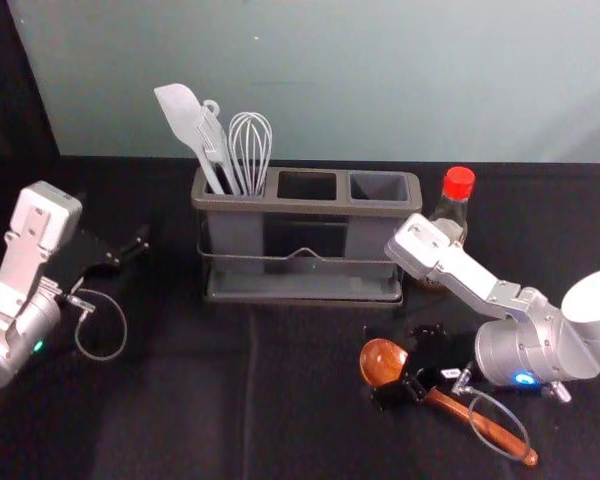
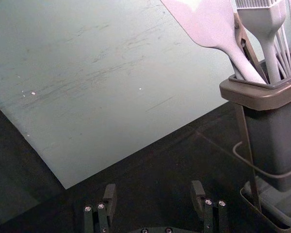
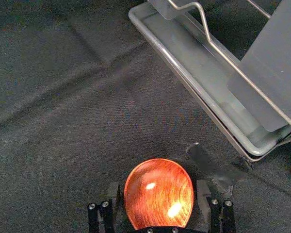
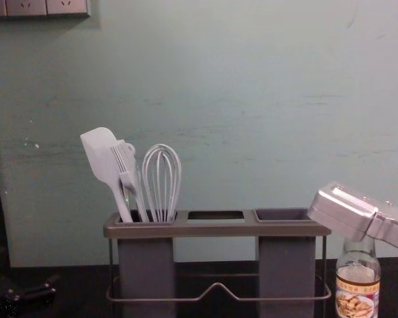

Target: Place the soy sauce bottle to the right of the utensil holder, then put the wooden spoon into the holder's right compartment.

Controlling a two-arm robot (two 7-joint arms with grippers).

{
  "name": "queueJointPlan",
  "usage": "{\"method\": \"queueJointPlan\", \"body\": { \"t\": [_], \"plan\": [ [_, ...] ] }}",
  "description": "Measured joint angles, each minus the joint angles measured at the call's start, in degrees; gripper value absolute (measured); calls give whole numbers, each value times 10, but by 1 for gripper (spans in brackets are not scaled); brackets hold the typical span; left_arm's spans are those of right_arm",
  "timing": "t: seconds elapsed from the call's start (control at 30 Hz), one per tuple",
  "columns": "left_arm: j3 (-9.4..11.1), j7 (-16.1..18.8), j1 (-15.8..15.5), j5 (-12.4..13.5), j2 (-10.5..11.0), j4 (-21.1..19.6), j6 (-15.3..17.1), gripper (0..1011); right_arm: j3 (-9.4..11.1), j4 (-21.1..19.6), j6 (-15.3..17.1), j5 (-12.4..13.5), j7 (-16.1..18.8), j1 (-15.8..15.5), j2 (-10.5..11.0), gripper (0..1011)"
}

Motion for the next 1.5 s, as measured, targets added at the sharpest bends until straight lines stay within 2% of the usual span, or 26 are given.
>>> {"method": "queueJointPlan", "body": {
  "t": [0.27, 0.53, 0.87, 0.93, 1.0, 1.1, 1.2, 1.33, 1.5],
  "plan": [
    [0, 0, 0, 0, 0, 0, 0, 1005, 0, -1, 0, 1, 0, 1, 1, 1000],
    [0, 0, 0, 0, 0, 0, 0, 1005, -1, -1, 0, 1, 0, 1, 1, 840],
    [0, 0, 0, 0, 0, 0, 0, 1005, -1, -2, 0, 1, 1, 1, 2, 837],
    [0, 0, 0, 0, 0, 0, 0, 1005, 5, -10, -6, 2, -1, -3, 4, 838],
    [0, 0, 0, 0, 0, 0, 0, 1005, 26, -32, -20, 9, -10, -17, 6, 837],
    [0, 0, 0, 0, 0, 0, 0, 1005, 46, -51, -35, 19, -19, -29, 7, 838],
    [0, 0, 0, 0, 0, 0, 0, 1005, 71, -81, -68, 25, -38, -46, 9, 838],
    [0, 0, 0, 0, 0, 0, 0, 1005, 117, -127, -133, 36, -71, -76, 8, 837],
    [0, 0, 0, 0, 0, 0, 0, 1005, 156, -161, -194, 45, -95, -99, 4, 837]
  ]
}}
